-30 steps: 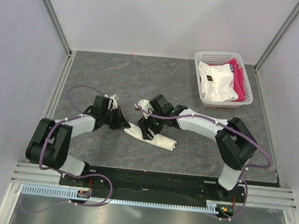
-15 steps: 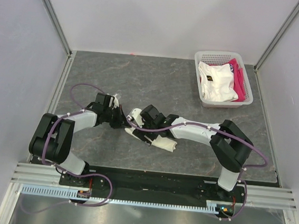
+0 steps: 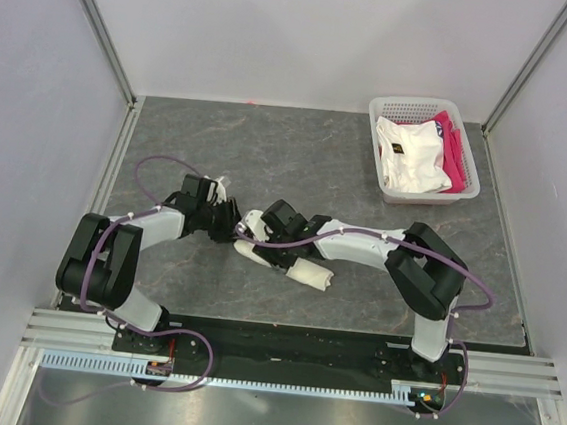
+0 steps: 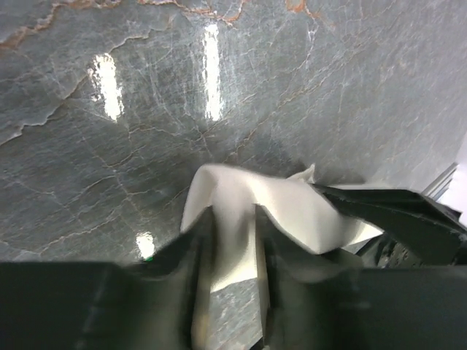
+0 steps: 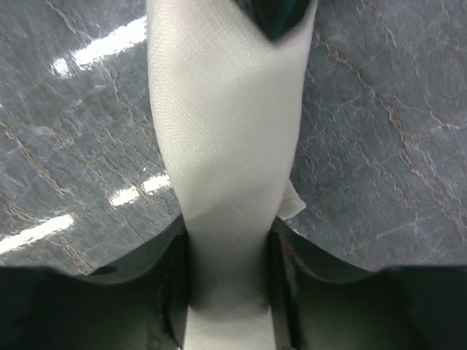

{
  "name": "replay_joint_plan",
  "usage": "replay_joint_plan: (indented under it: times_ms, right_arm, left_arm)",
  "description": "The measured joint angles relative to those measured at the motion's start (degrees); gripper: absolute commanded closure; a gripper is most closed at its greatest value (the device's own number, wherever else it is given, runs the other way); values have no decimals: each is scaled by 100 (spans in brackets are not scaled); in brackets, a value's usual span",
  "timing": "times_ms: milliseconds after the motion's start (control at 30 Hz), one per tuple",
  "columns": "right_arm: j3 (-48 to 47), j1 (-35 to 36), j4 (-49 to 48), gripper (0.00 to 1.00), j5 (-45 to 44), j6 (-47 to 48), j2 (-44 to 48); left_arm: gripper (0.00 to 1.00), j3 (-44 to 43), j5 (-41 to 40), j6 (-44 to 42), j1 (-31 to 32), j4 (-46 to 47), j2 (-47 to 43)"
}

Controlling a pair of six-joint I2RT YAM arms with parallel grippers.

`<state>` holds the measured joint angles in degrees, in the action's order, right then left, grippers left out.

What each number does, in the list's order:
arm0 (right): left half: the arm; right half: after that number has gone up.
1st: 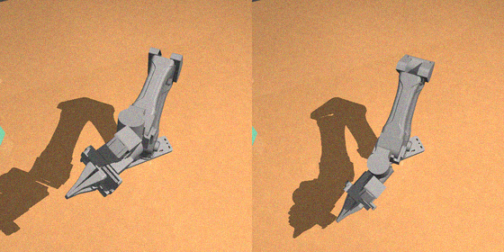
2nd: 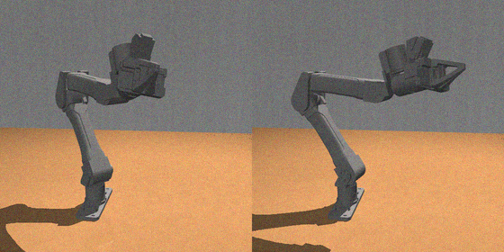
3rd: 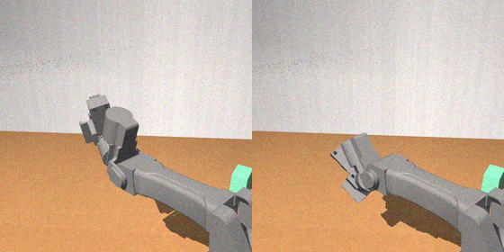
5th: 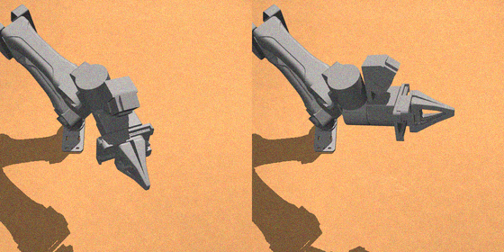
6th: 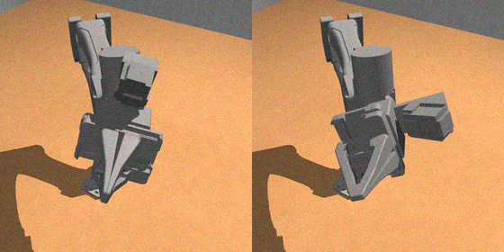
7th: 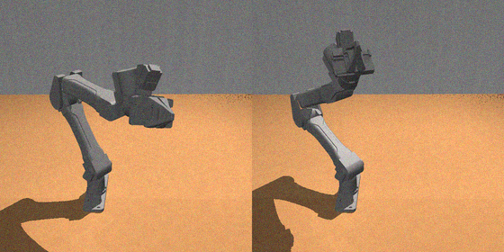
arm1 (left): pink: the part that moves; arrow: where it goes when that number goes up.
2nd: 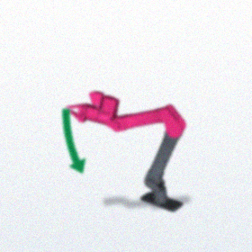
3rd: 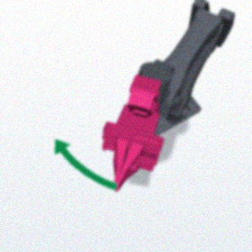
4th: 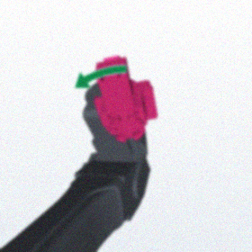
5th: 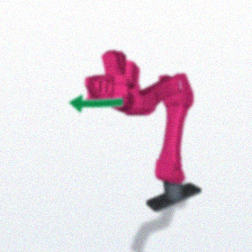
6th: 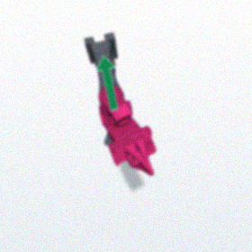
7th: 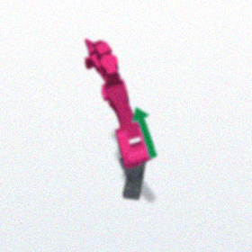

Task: Fold the napkin, place the utensils inside, and roll it up
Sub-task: Roll the napkin with the utensil

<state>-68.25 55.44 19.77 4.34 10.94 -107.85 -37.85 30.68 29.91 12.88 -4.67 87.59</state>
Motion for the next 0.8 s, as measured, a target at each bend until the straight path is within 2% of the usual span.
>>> replay_joint_plan:
  times_ms: [67, 267, 500, 800]
  right_arm:
    - [-101, -55, 57, 59, 151, -9, -66]
    - [-426, -557, 350, 62, 1285, -170, -299]
    - [-743, -1145, 645, 62, 2798, -369, -695]
    - [-811, -1530, 811, 64, 4144, -645, -1088]
  left_arm:
    - [39, -4, -37, -31, 0, -9, -37]
    - [36, 26, -334, -39, 0, -42, -616]
    - [35, 400, -682, -35, 0, 52, -1360]
    - [40, 850, -485, -15, 0, 369, -1421]
